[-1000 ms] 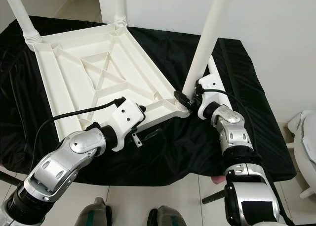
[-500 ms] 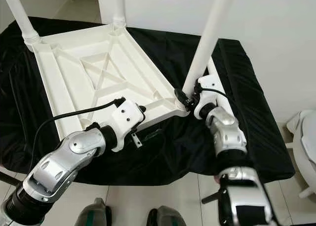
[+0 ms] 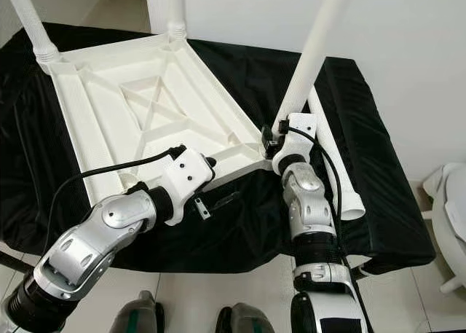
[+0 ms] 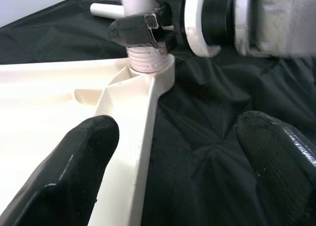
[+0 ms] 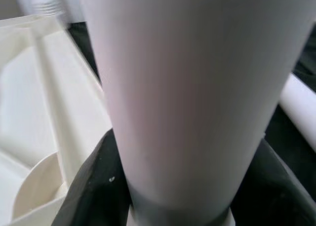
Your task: Building children table
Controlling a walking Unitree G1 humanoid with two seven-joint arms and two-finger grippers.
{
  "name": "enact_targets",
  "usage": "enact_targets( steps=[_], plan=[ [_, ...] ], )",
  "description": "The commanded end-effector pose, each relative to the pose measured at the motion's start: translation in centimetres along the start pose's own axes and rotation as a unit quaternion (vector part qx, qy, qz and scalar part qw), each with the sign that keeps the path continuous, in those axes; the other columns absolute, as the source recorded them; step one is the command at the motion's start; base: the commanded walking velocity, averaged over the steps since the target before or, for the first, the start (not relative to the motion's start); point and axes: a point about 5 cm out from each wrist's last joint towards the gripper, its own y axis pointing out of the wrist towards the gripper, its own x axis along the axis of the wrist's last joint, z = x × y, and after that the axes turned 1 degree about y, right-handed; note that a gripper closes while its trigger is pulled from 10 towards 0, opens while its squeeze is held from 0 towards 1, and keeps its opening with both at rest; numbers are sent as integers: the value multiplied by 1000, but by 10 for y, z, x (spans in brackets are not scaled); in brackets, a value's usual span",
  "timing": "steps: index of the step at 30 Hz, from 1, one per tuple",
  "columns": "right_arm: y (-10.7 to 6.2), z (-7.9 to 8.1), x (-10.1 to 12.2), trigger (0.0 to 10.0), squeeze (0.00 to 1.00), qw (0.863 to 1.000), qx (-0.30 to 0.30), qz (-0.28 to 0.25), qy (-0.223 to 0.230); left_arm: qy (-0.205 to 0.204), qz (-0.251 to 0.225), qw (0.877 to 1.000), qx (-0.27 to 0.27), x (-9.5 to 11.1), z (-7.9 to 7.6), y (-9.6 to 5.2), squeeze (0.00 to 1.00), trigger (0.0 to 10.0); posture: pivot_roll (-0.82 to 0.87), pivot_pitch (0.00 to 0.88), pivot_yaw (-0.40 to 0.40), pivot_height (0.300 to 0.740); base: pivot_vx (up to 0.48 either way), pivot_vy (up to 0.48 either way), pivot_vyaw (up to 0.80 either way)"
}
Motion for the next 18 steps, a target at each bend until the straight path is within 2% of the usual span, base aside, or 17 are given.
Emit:
enact_targets(
  steps=[1, 4, 6, 17, 18],
  plan=[
    [-3, -10, -8, 10000, 0, 999, -31, 22, -9, -3, 2, 1000, -26, -1, -5, 0, 0, 10000, 47, 28, -70, 740, 0, 0, 0],
    [-19, -4, -9, 10000, 0, 994, -104, 27, -5, -4, 2, 1000, -26, -1, -6, 0, 0, 10000, 53, 25, -76, 740, 0, 0, 0],
    [-21, -4, -9, 10000, 0, 993, -117, 27, 0, -5, 2, 1000, -25, -1, -6, 0, 0, 10000, 56, 21, -80, 740, 0, 0, 0],
    [-20, -5, -9, 10000, 0, 991, -131, 38, 3, -6, 2, 1000, -23, -1, -6, 1, 0, 10000, 55, 18, -82, 740, 0, 0, 0],
    [-21, -4, -9, 10000, 1000, 992, -116, 37, 8, -6, 2, 1000, -23, -1, -5, 1, 0, 10000, 53, 19, -83, 740, 0, 0, 0]
  ],
)
